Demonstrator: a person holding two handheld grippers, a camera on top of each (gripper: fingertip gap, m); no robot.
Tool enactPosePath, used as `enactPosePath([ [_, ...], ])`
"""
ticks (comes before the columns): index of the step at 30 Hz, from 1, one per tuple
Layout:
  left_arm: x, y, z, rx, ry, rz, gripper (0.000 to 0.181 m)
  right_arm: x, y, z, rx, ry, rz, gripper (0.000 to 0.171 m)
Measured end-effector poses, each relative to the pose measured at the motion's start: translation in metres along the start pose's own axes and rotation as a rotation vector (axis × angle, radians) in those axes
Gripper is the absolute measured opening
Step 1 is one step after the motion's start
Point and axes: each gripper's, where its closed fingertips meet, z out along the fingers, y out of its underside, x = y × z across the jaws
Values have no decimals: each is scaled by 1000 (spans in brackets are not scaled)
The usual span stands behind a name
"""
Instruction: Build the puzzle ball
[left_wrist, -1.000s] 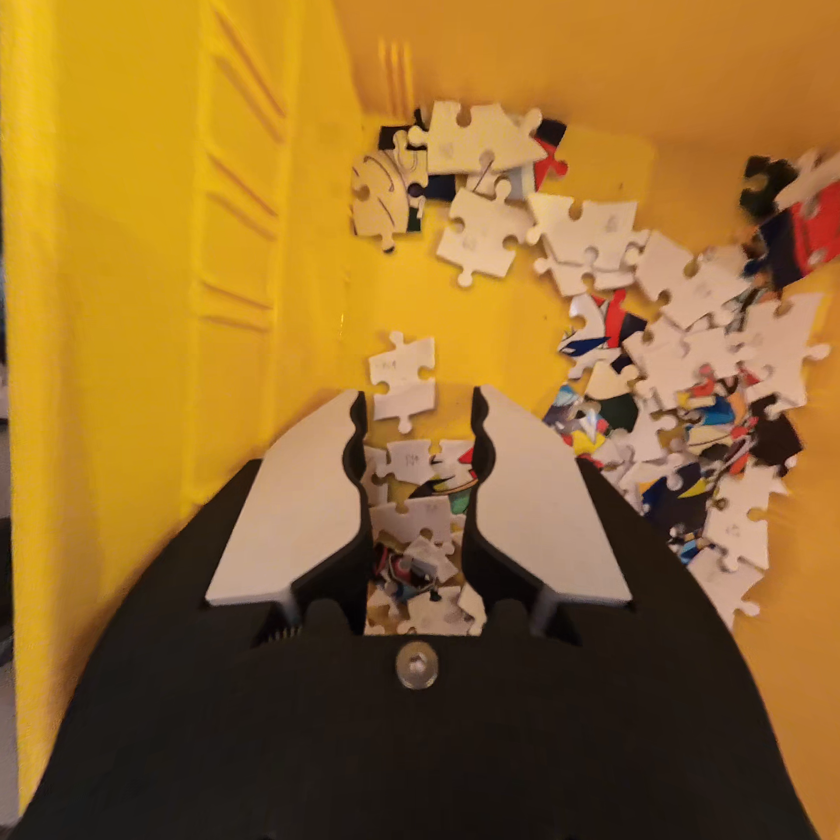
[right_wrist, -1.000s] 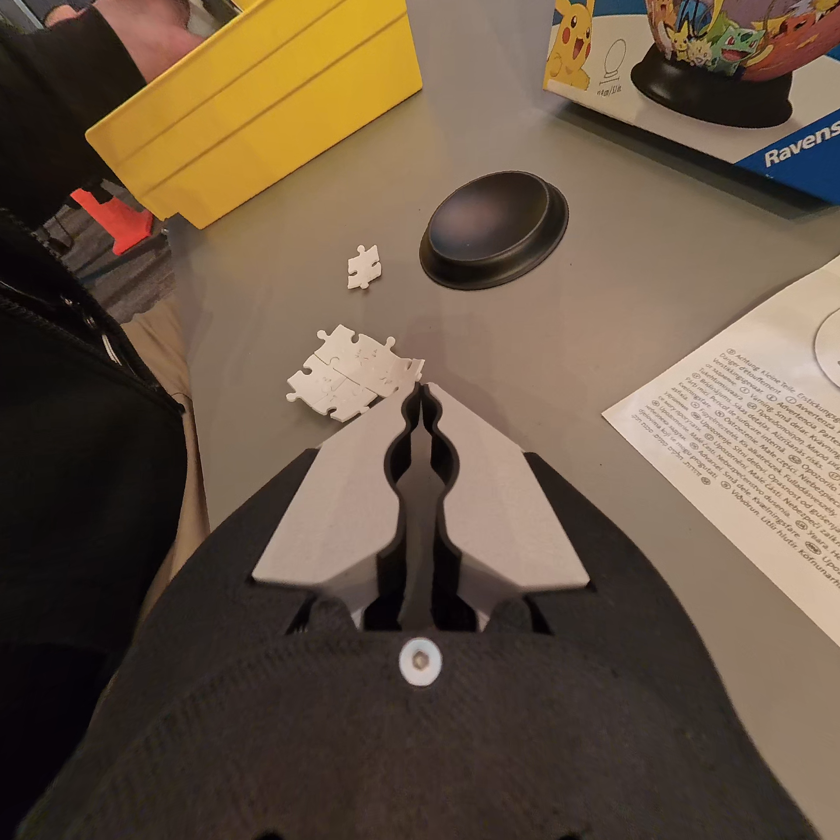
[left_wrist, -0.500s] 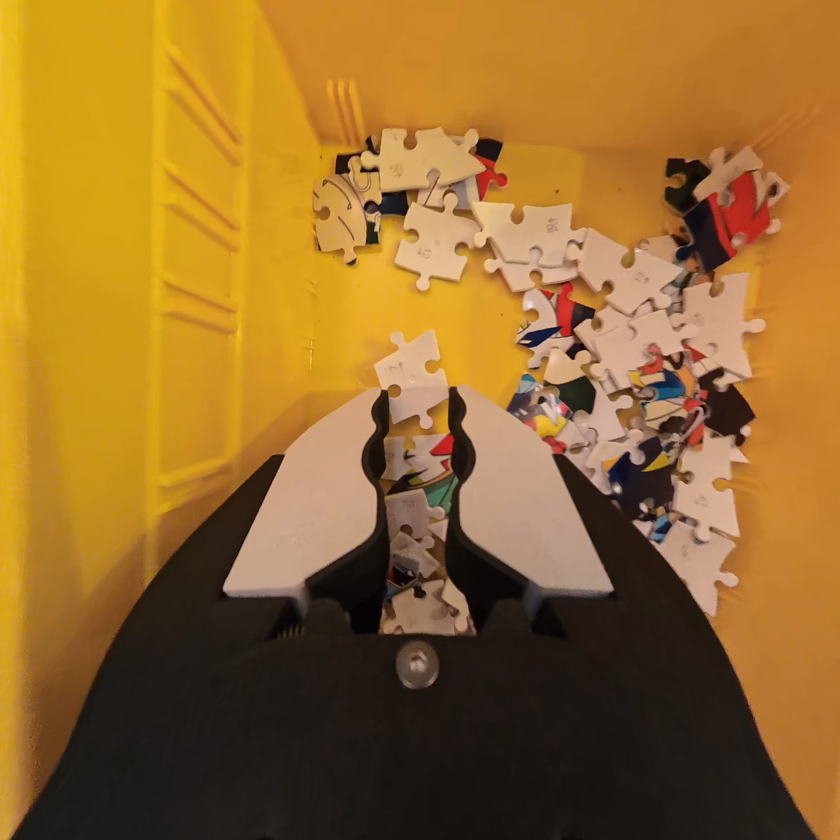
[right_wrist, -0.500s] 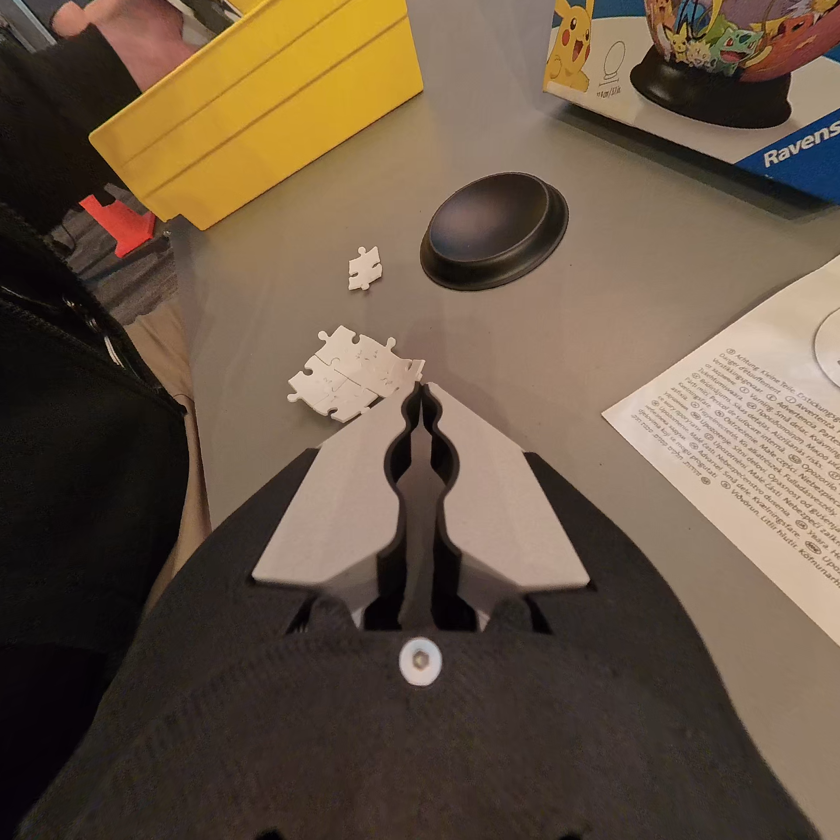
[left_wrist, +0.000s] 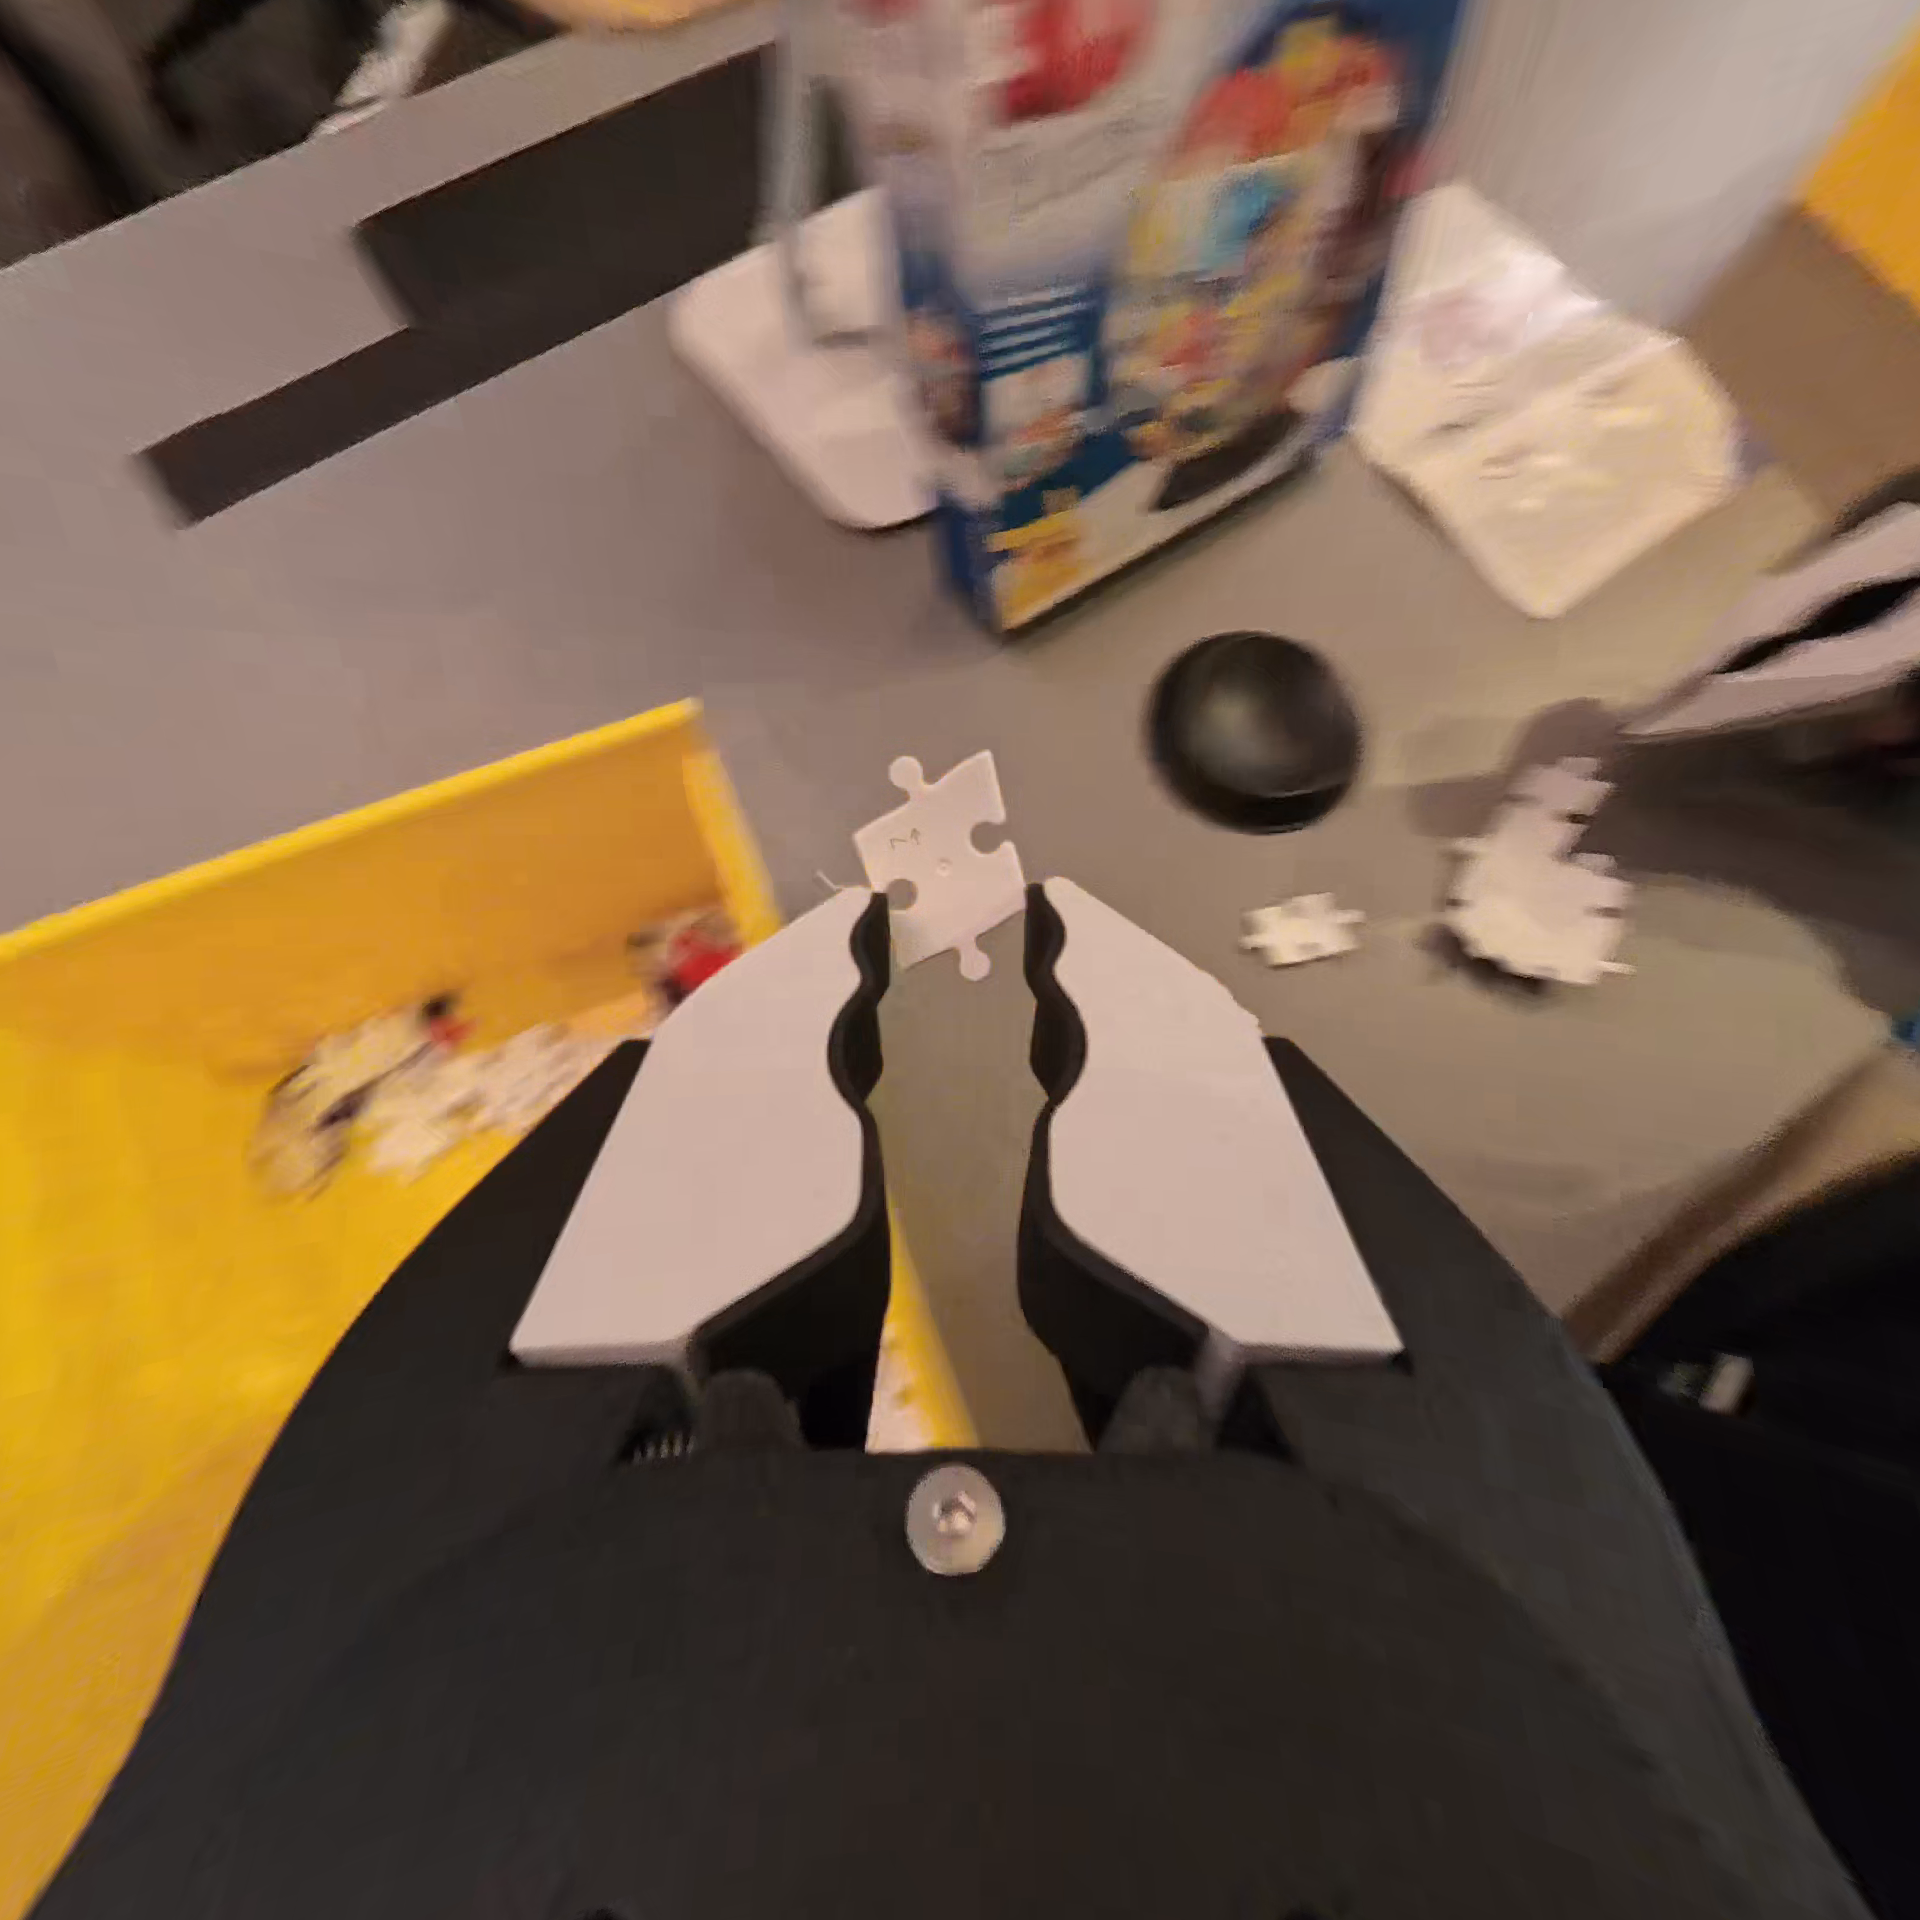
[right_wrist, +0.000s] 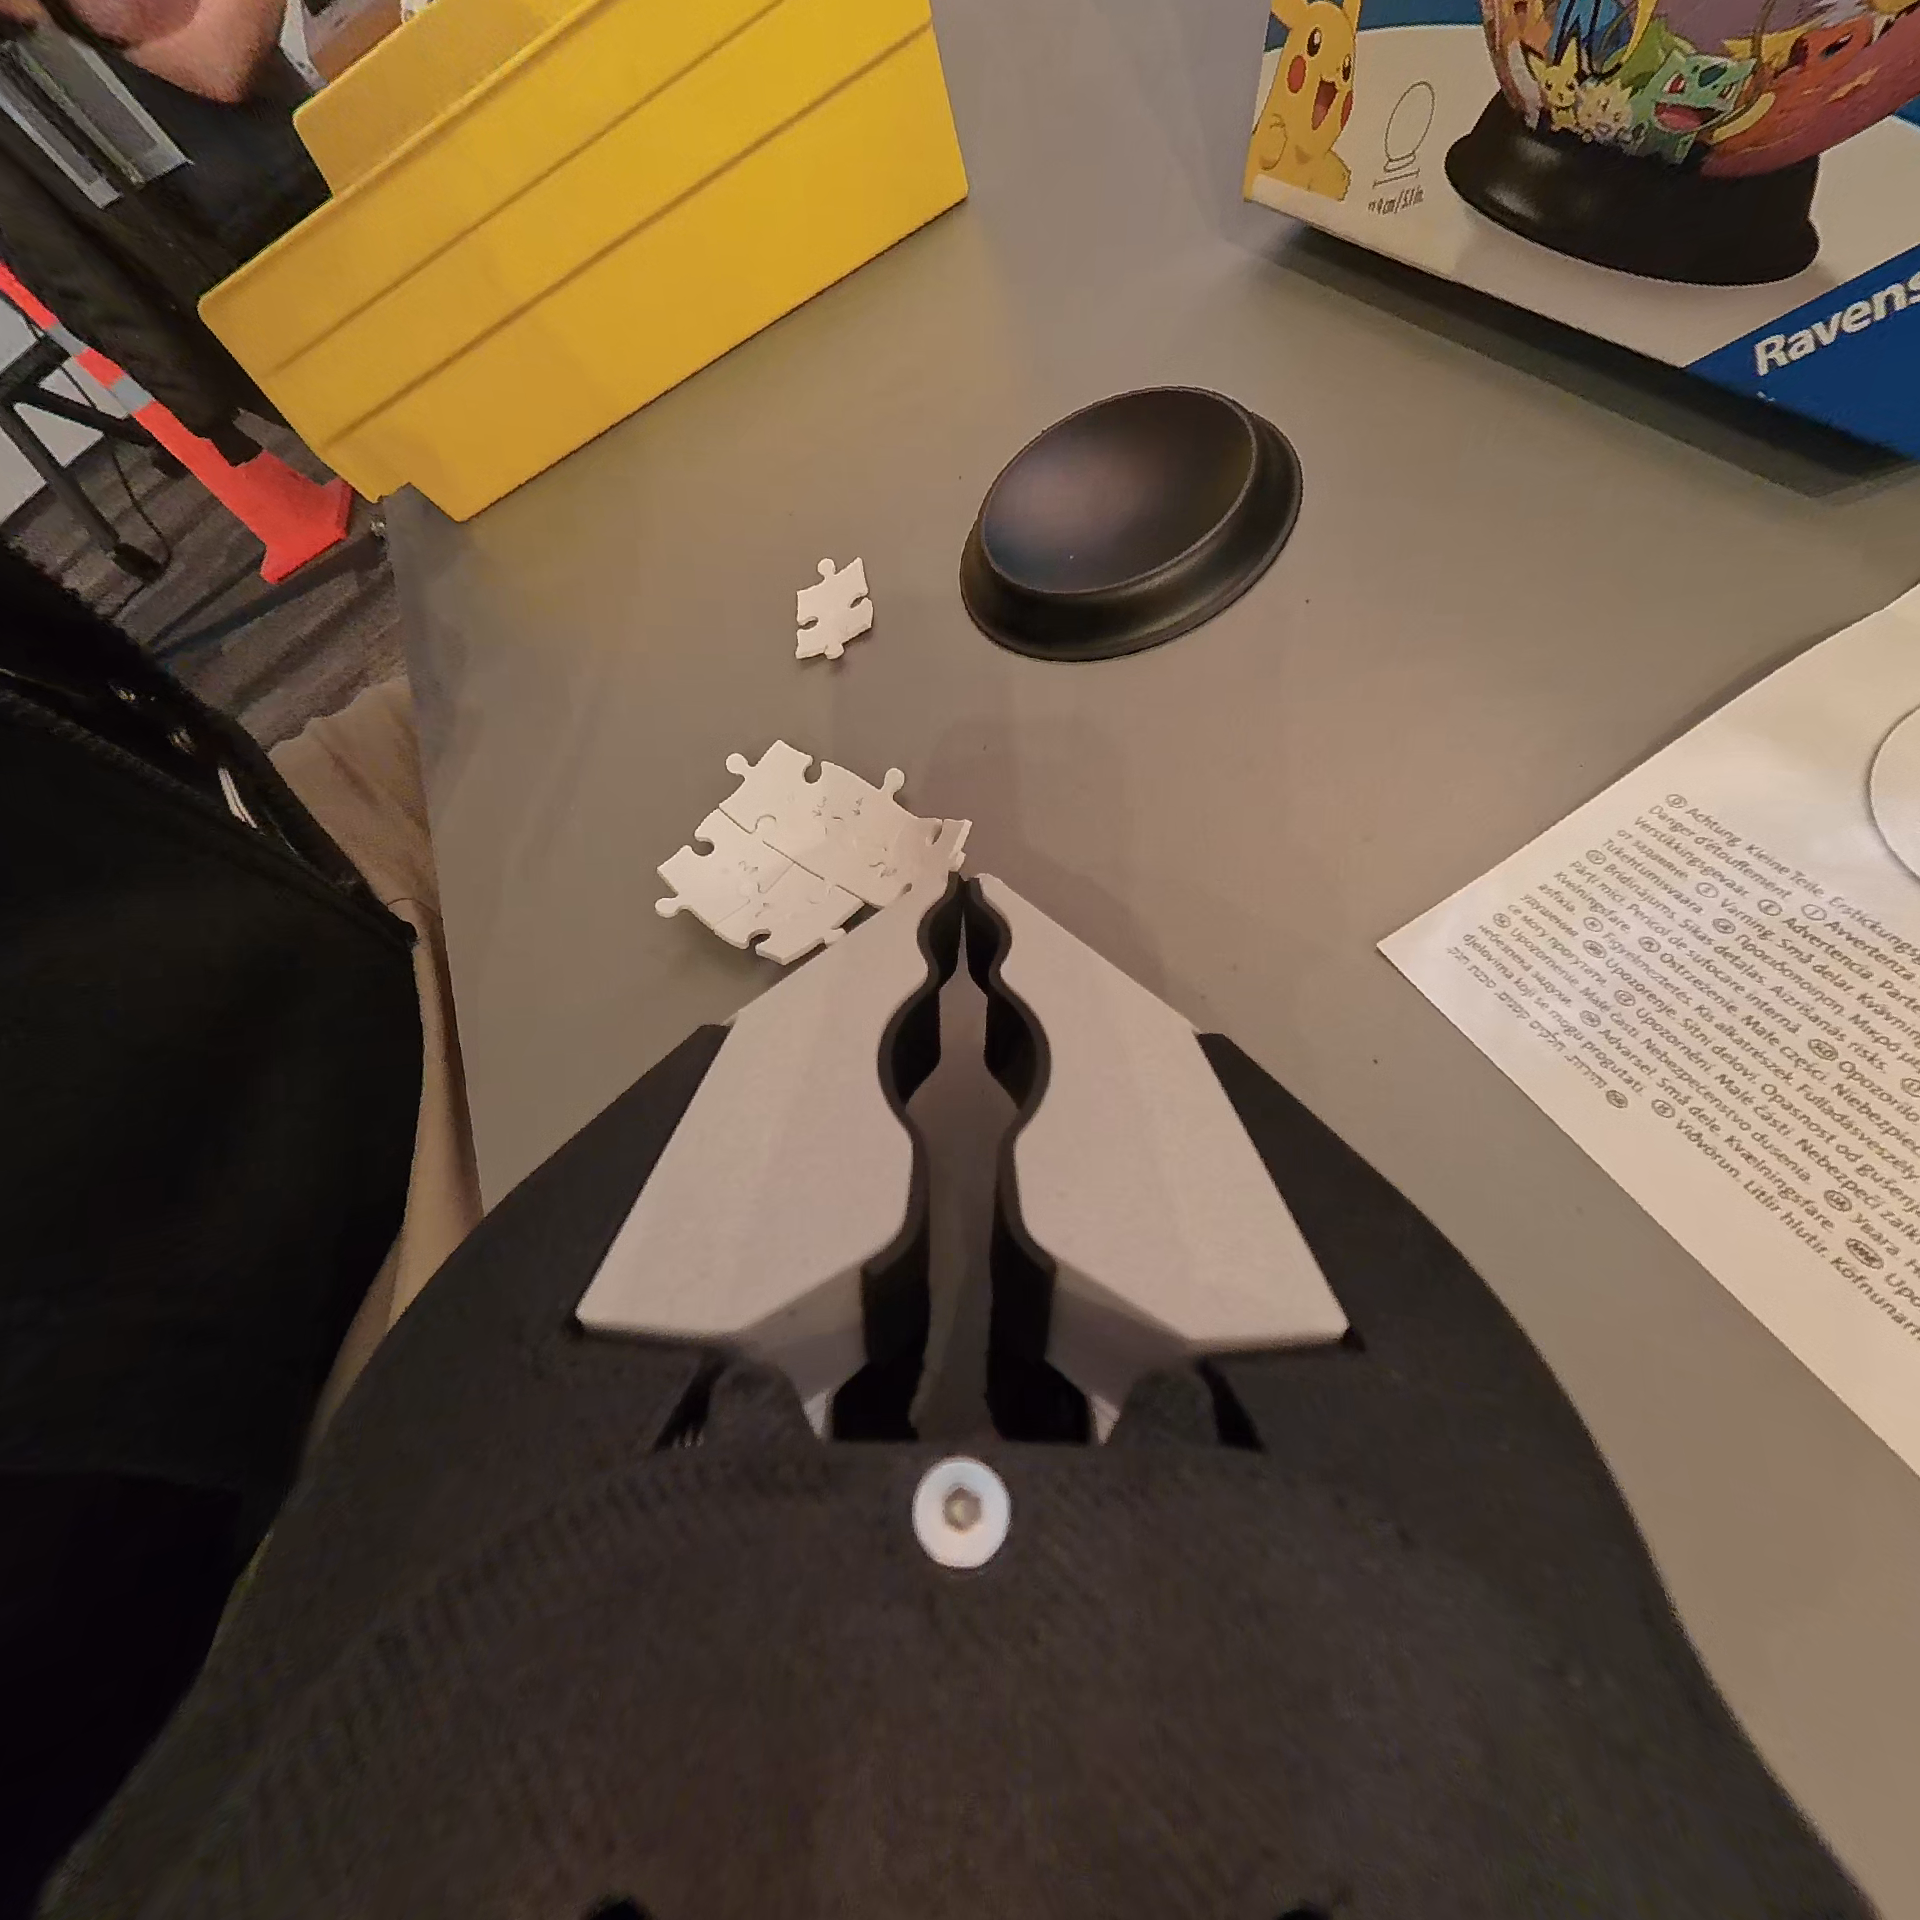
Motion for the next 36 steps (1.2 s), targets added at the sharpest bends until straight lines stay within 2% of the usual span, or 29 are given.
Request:
enactPosePath([
  [3,85,2,32,-52,140,154,25,0,0,0,1,2,-1,0],
  [5,111,24,59,-123,139,270,25,0,0,0,3,4,-3,0],
  [8,117,67,95,-251,143,319,25,0,0,0,2,0,-4,0],
  [10,123,83,106,-282,193,266,25,-1,0,0,2,0,-5,0],
  [12,122,97,115,-317,173,300,25,0,0,0,0,0,-3,0],
  [17,123,109,120,-324,178,243,26,0,1,1,-5,3,-1,0],
  [19,117,106,117,-328,139,266,46,0,1,1,-7,4,0,0],
  [21,114,91,102,-300,119,309,57,1,1,0,-5,5,3,0],
  [23,104,63,77,-216,87,298,50,1,0,0,-3,4,7,0],
  [26,63,15,30,-50,-27,265,42,1,0,0,-3,4,7,0],
  [29,-26,4,-4,-37,-268,235,38,1,0,0,1,1,9,0],
  [31,-91,21,-10,-102,-386,181,42,1,0,0,3,-1,9,0],
  [33,-145,50,-2,-196,-435,87,51,1,0,0,4,-1,8,0],
  [34,-165,67,5,-263,-444,44,61,1,0,0,5,0,6,0],
  [36,-186,87,23,-308,-403,5,58,1,0,0,3,0,6,0],
])
